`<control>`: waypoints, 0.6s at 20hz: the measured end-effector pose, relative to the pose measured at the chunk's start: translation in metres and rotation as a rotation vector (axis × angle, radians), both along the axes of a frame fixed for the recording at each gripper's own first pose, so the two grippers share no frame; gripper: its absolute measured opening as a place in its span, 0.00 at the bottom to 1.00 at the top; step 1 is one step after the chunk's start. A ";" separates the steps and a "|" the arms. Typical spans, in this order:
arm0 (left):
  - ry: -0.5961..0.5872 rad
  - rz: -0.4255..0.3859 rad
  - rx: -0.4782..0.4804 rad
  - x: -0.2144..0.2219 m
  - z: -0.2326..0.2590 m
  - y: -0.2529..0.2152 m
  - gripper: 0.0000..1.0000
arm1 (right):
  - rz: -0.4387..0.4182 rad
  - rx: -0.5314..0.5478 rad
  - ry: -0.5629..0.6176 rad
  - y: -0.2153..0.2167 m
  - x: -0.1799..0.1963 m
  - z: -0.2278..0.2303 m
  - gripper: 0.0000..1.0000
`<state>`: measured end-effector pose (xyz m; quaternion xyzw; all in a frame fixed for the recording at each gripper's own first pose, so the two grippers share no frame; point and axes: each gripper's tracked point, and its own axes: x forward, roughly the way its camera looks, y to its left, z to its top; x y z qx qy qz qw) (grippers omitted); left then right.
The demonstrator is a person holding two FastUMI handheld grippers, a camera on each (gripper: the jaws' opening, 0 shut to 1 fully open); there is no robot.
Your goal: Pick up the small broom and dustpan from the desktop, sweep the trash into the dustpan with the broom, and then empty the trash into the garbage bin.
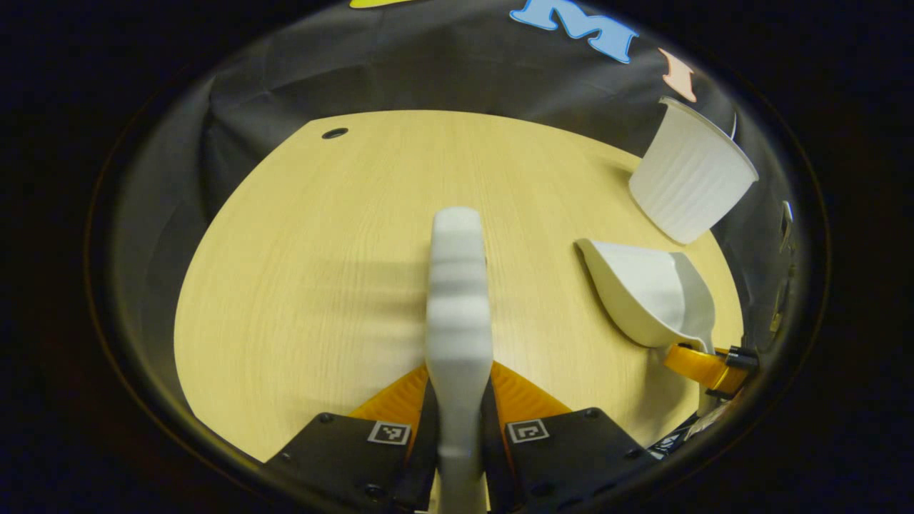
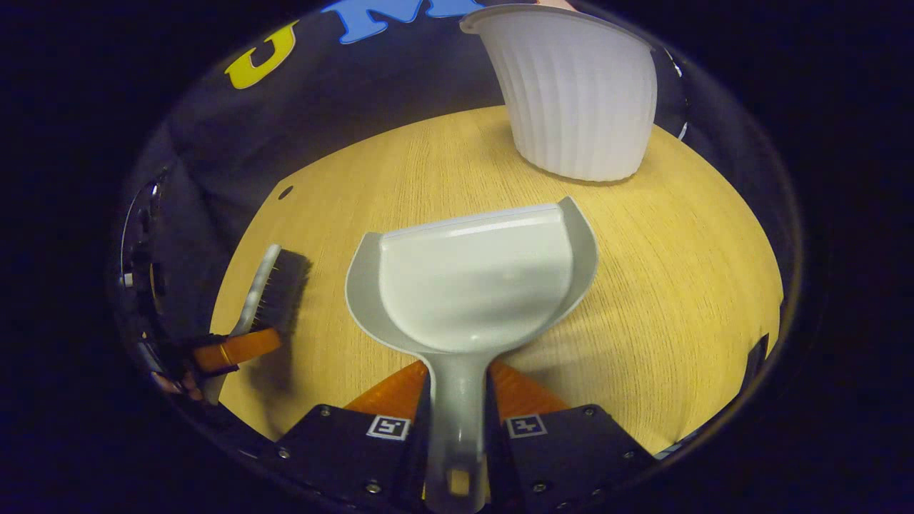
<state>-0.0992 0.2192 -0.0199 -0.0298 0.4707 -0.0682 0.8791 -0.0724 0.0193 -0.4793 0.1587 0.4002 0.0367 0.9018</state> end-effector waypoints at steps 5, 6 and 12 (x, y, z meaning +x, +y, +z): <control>-0.030 -0.013 0.038 0.006 0.005 0.001 0.42 | 0.005 0.012 0.010 0.001 -0.003 0.004 0.40; -0.035 -0.014 0.044 0.008 0.008 0.002 0.42 | 0.005 0.017 0.009 0.001 -0.003 0.004 0.41; -0.063 -0.015 0.069 0.005 0.018 0.003 0.57 | 0.018 0.028 -0.005 -0.006 -0.014 0.023 0.62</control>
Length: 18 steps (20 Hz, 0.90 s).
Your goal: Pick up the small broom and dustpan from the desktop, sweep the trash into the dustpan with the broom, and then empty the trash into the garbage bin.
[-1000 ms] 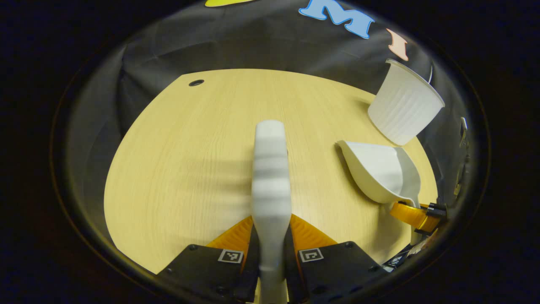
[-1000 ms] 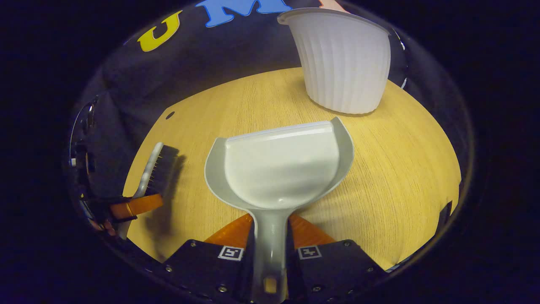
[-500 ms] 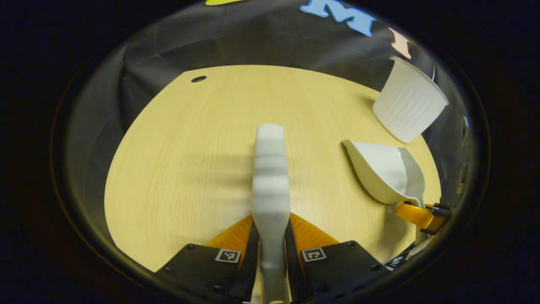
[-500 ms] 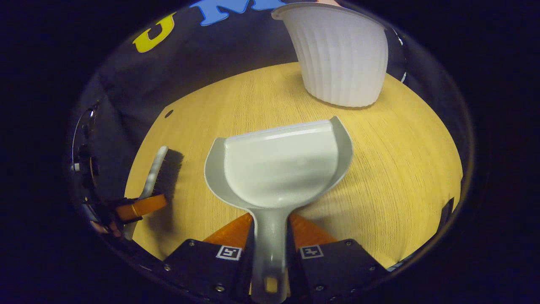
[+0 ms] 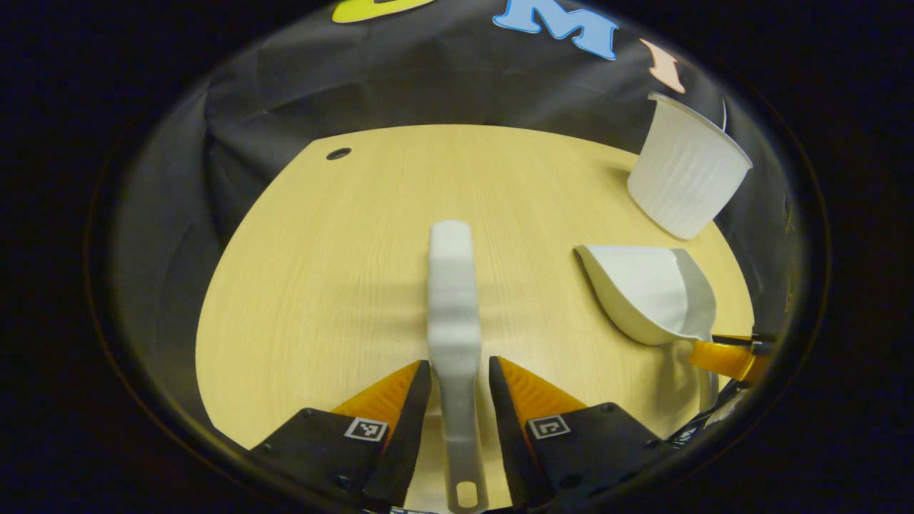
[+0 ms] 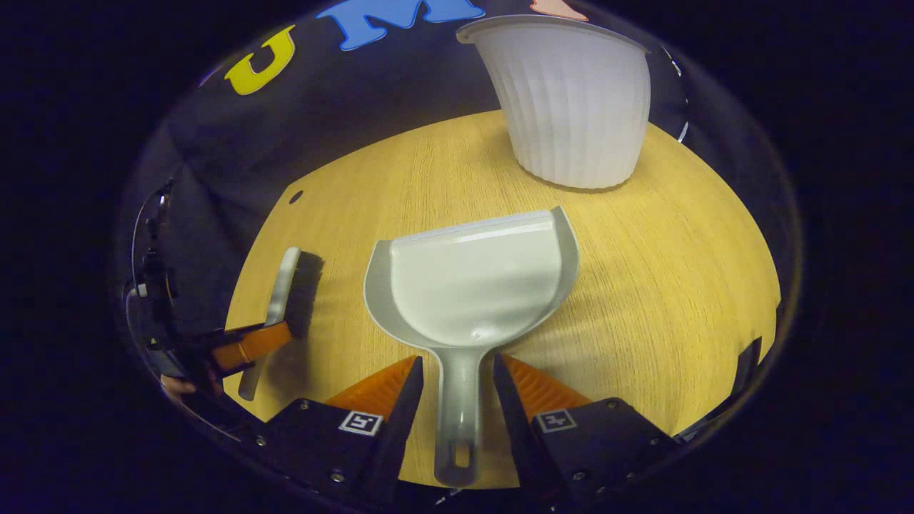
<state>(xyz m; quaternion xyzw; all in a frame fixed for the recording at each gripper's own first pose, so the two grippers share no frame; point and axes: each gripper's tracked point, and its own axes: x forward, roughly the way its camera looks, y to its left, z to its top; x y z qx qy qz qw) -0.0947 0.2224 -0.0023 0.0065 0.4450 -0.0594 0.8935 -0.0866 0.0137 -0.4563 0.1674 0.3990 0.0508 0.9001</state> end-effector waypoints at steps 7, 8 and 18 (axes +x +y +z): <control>-0.133 0.024 -0.005 0.001 0.038 -0.001 0.87 | 0.005 -0.073 -0.115 -0.025 0.000 0.031 0.92; -0.161 0.030 -0.007 0.004 0.047 -0.002 0.93 | 0.006 -0.090 -0.141 -0.029 0.001 0.038 0.96; -0.536 0.035 -0.058 0.012 0.135 -0.036 0.95 | -0.049 -0.254 -0.514 -0.078 0.023 0.134 0.98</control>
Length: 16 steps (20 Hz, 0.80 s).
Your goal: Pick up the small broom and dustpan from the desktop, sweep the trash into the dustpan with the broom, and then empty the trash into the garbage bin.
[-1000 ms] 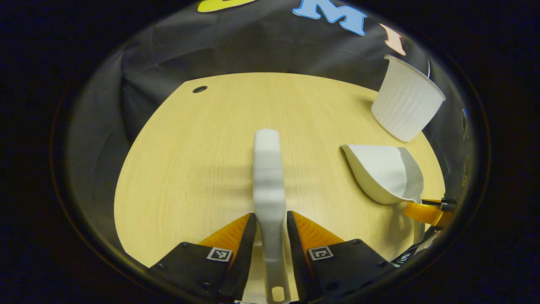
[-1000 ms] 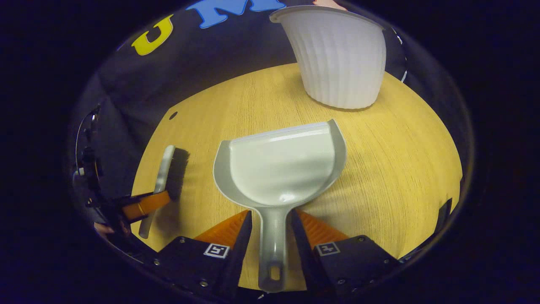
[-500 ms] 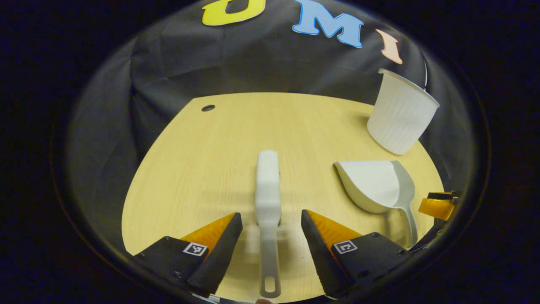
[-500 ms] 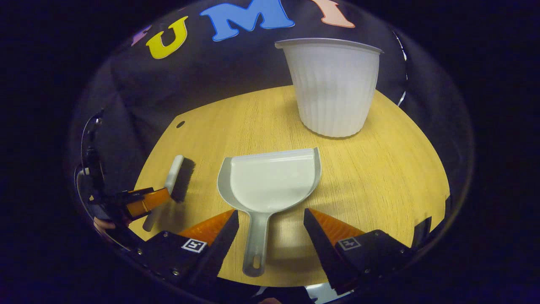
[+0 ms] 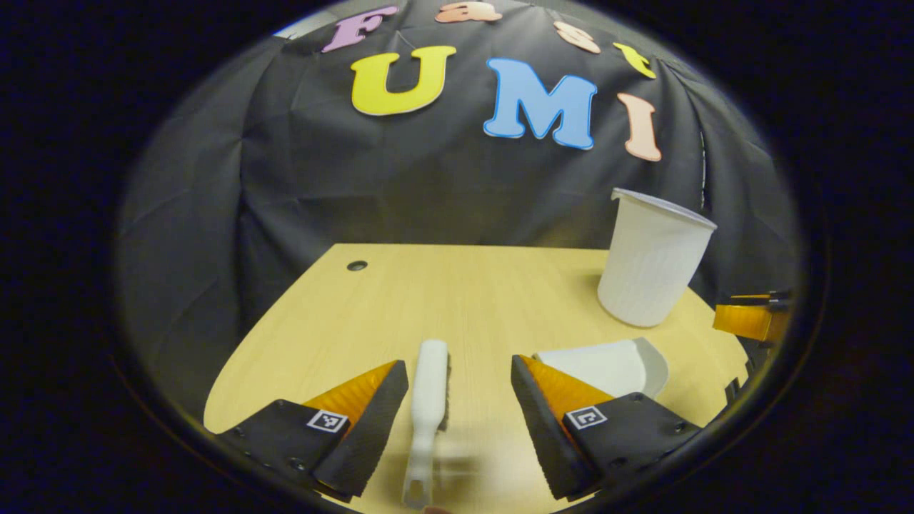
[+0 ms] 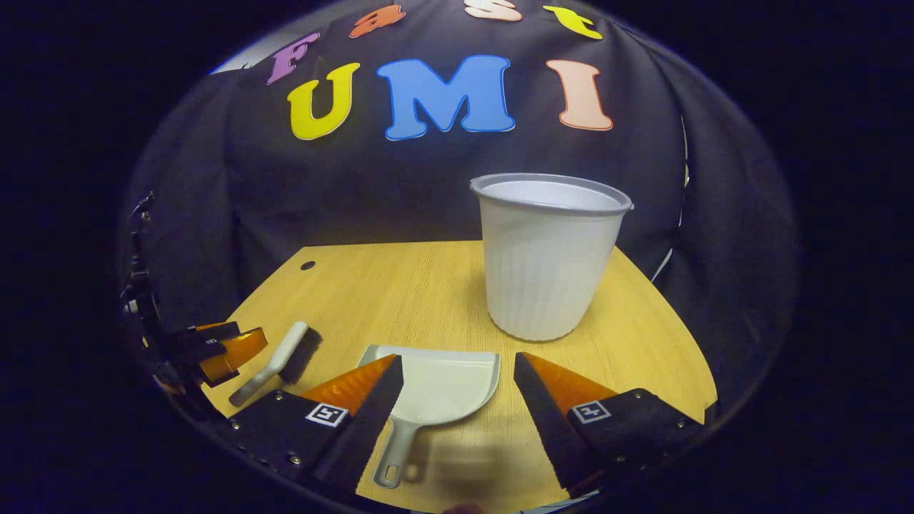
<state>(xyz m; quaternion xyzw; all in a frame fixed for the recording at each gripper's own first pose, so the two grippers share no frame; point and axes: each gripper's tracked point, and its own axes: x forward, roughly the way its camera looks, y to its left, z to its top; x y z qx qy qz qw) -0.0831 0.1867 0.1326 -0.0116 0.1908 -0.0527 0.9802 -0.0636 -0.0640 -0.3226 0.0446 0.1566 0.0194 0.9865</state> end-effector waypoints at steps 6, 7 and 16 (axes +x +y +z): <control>-0.238 -0.022 -0.047 0.006 0.073 -0.010 0.95 | -0.058 -0.063 -0.214 -0.007 0.000 0.056 0.97; -0.264 -0.021 -0.054 0.006 0.082 -0.008 0.95 | -0.060 -0.065 -0.236 -0.006 -0.002 0.062 0.97; -0.406 -0.052 -0.050 0.000 0.135 0.006 0.94 | -0.158 -0.088 -0.342 -0.009 -0.014 0.078 0.97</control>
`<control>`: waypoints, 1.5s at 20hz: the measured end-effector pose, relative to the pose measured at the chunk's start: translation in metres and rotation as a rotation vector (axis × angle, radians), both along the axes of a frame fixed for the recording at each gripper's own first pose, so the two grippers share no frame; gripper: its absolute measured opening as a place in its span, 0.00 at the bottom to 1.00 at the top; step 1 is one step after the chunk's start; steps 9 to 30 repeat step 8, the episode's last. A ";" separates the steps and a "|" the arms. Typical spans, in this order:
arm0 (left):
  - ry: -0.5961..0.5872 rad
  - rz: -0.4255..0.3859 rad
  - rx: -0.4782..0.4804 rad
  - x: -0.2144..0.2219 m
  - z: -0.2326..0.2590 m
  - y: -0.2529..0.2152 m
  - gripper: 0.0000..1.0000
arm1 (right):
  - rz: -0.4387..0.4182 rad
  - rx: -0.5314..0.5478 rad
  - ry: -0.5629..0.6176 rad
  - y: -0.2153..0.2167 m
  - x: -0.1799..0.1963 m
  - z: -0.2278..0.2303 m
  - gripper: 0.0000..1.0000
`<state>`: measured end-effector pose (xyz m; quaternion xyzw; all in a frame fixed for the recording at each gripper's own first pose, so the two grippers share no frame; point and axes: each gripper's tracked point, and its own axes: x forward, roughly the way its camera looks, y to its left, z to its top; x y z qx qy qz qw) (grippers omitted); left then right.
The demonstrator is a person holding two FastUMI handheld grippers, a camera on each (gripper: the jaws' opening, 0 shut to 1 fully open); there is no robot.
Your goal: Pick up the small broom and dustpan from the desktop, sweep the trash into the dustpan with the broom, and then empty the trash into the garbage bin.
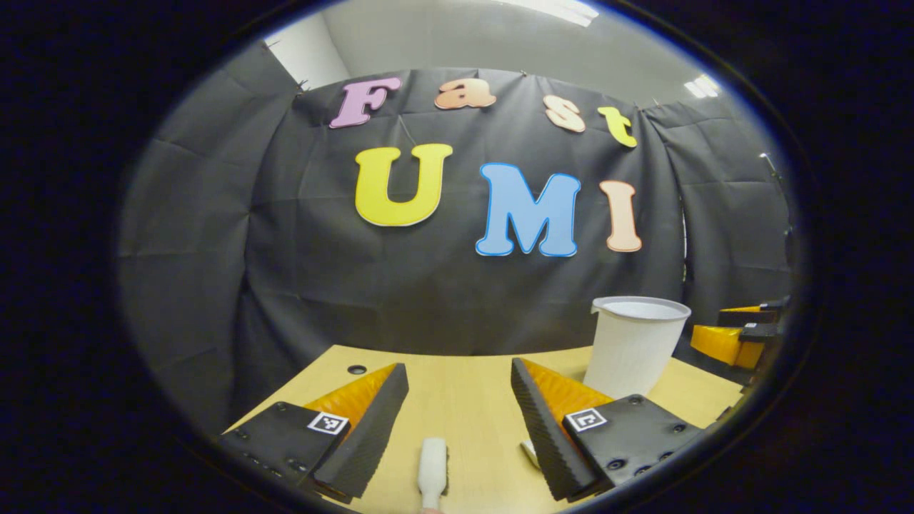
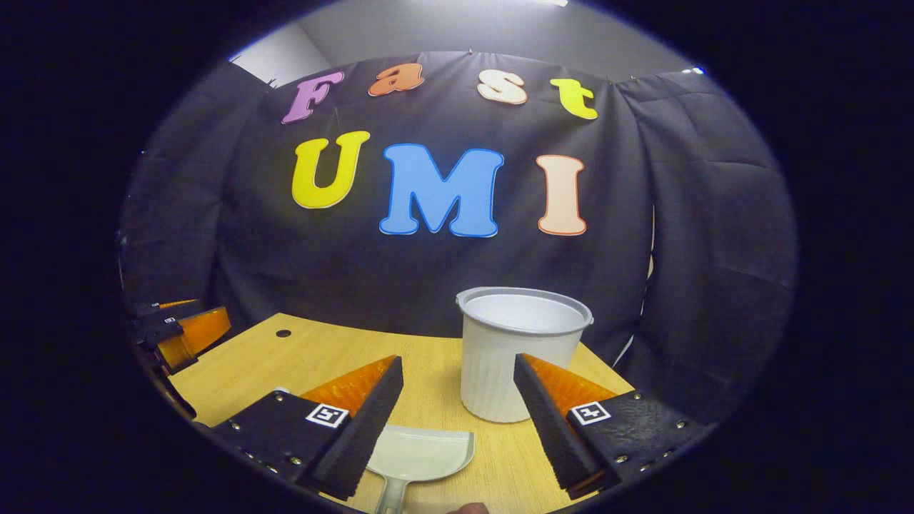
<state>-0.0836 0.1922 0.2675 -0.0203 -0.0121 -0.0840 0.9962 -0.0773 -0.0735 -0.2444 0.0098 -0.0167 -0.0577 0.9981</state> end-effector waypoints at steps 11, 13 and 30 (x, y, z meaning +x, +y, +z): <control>-0.042 -0.073 0.004 0.003 0.025 -0.013 0.94 | -0.082 0.024 -0.061 -0.015 -0.012 0.034 0.97; -0.042 -0.073 0.004 0.003 0.025 -0.013 0.94 | -0.082 0.024 -0.061 -0.015 -0.012 0.034 0.97; -0.042 -0.073 0.004 0.003 0.025 -0.013 0.94 | -0.082 0.024 -0.061 -0.015 -0.012 0.034 0.97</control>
